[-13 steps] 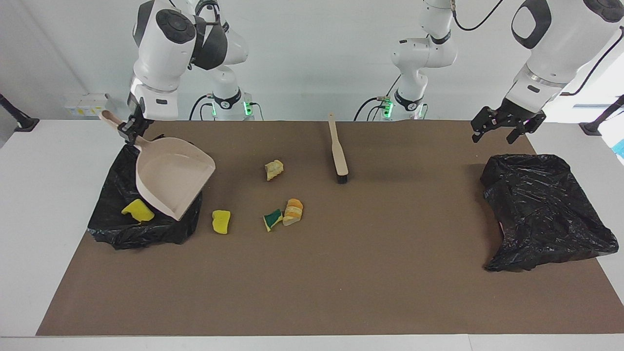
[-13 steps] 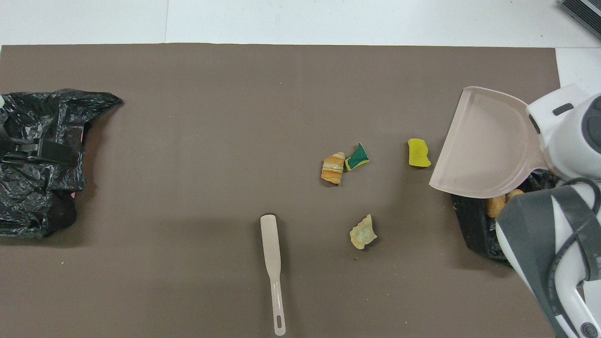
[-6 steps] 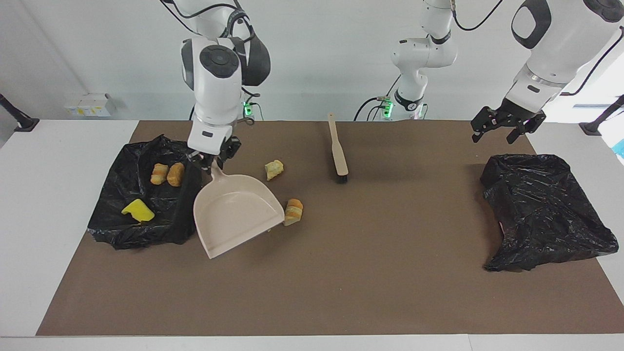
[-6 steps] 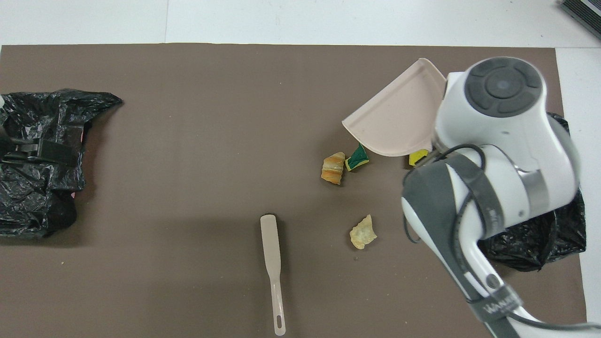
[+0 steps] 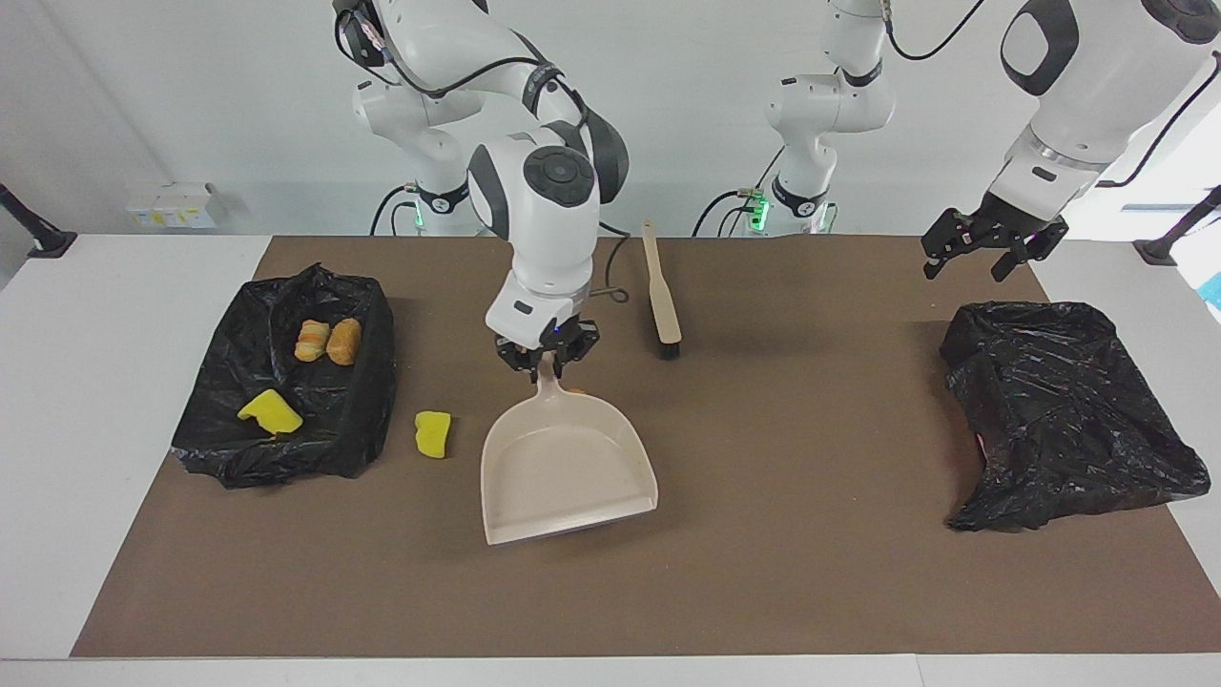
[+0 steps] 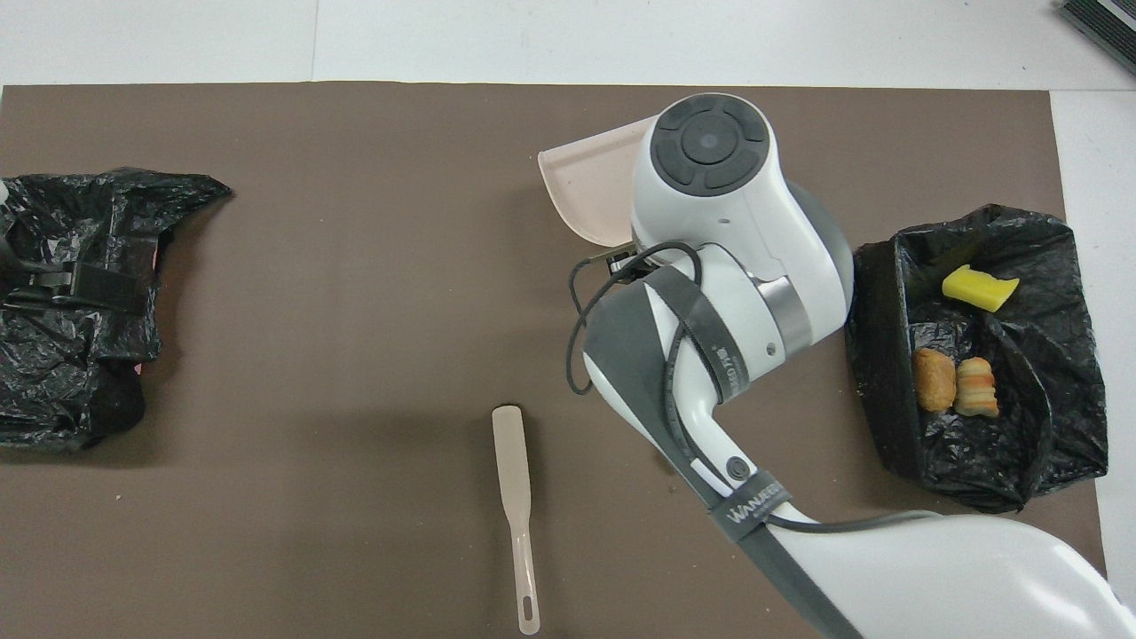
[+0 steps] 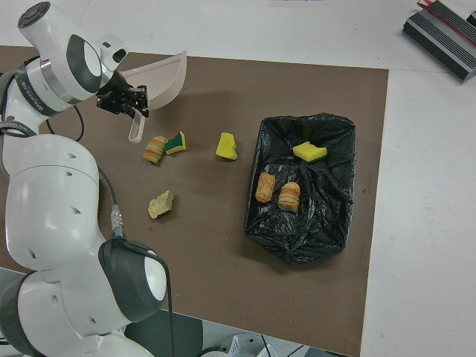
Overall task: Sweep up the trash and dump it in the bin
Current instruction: 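Bring the empty dustpan back with the right gripper and set it down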
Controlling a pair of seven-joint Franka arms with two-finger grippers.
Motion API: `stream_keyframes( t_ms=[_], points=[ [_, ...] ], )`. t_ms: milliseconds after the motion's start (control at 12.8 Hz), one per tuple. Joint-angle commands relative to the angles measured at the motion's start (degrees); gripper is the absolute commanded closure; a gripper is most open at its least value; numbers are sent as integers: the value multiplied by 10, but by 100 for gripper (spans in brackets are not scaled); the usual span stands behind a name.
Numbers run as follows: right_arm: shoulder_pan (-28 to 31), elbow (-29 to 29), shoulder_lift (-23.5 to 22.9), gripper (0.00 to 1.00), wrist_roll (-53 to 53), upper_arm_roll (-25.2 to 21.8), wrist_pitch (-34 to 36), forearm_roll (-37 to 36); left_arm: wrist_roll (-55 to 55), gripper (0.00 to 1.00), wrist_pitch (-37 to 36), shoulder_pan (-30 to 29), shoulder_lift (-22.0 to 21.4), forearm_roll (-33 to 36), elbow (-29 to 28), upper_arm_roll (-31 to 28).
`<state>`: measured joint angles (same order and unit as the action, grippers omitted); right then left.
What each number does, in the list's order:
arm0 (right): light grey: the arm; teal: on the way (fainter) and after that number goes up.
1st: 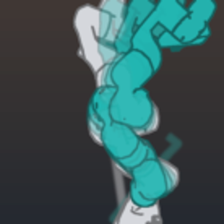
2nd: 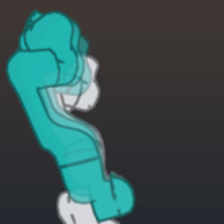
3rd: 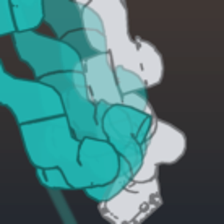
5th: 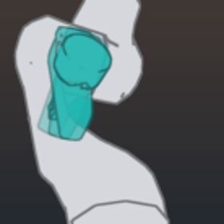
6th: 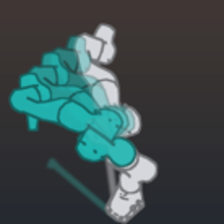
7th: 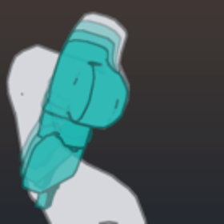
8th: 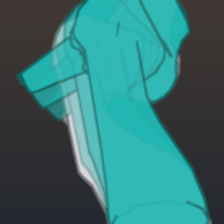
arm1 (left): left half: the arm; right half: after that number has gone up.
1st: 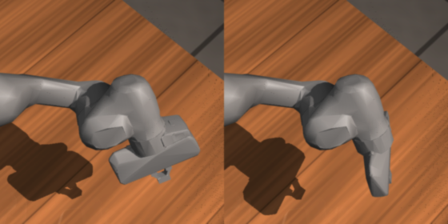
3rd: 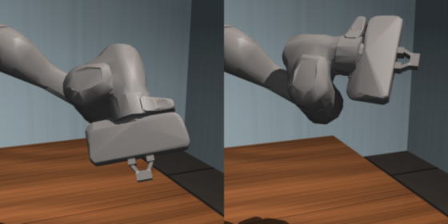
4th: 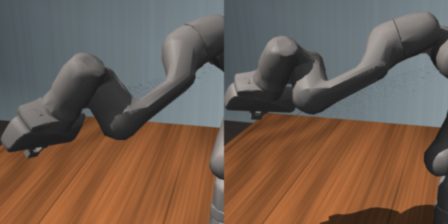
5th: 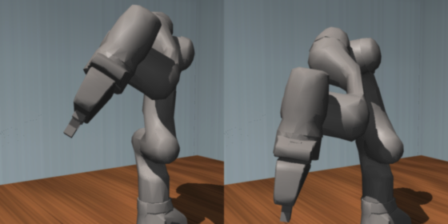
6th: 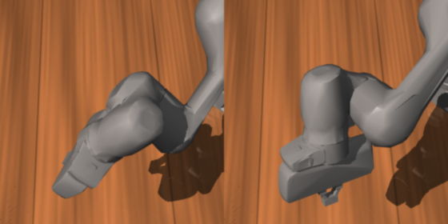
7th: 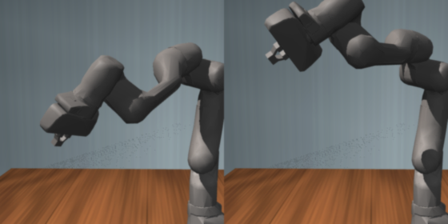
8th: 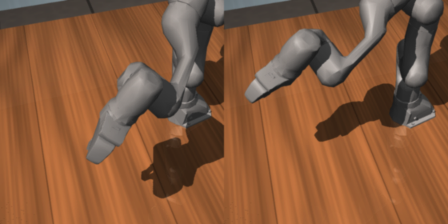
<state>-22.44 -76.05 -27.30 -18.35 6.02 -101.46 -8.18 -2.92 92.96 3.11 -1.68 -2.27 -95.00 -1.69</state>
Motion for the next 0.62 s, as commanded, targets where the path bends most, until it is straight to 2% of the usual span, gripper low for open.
stream_keyframes(
  t_ms=[0,156,545],
  points=[
    [-27,116,-96,100,-91,-2,0,23,-2,0,1,-2,-12,9,-12,1],
    [-51,135,-135,100,-147,0,-23,23,-2,0,0,-2,-13,9,-12,1],
    [-68,164,-175,100,-225,16,-52,59,-2,0,0,-2,-13,9,-12,1]
  ],
)
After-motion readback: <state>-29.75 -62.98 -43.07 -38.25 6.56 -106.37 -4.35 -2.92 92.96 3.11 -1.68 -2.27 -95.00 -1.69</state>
